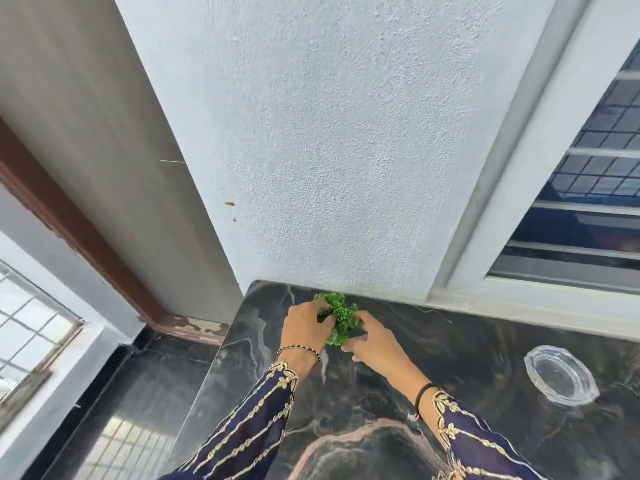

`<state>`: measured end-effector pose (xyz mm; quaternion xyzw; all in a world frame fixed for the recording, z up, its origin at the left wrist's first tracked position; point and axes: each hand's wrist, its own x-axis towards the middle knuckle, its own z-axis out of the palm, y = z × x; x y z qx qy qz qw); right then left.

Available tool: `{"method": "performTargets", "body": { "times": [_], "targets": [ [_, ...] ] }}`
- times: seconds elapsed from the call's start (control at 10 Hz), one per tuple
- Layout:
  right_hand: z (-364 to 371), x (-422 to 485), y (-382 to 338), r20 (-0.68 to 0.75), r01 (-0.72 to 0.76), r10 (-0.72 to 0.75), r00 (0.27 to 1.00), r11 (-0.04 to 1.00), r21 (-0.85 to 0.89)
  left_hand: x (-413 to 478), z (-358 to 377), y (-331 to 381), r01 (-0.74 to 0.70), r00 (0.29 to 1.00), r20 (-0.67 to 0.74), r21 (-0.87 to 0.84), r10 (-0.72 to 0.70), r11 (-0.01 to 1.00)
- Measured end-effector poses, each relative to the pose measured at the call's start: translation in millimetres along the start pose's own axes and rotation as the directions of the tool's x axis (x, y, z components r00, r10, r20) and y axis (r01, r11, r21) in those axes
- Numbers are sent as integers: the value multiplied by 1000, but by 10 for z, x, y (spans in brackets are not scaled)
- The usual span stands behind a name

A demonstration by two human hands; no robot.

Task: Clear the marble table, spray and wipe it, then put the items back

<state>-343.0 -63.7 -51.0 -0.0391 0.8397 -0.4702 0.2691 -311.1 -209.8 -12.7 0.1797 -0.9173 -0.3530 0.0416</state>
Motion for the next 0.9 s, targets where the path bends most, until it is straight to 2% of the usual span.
{"method": "performTargets", "body": {
  "times": [0.2,0.4,0.5,0.7,0.8,0.9],
  "targets": [
    [18,-110,53,-12,-8,8,1000,1000,-16,-77,30,-73,-5,999,51,42,3,999],
    [-74,-329,168,-21,11,-13,1000,997,-70,-351,-35,56,29,999,-40,294,-18,955],
    [-155,-562,283,-59,-3,-2,998,997,-83,-601,-36,120,14,997,-77,363,15,932],
    [-387,-1240,522,-127,-1,-10,992,996,-89,-1300,69,273,-179,967,-85,437,239,881],
    [-533,-1642,591,-159,15,-33,987,994,-108,-1703,102,457,-266,946,-51,442,320,857],
    [-668,-2078,602,-210,54,-86,974,986,-156,-2090,115,688,-316,939,23,449,343,836]
  ]
}}
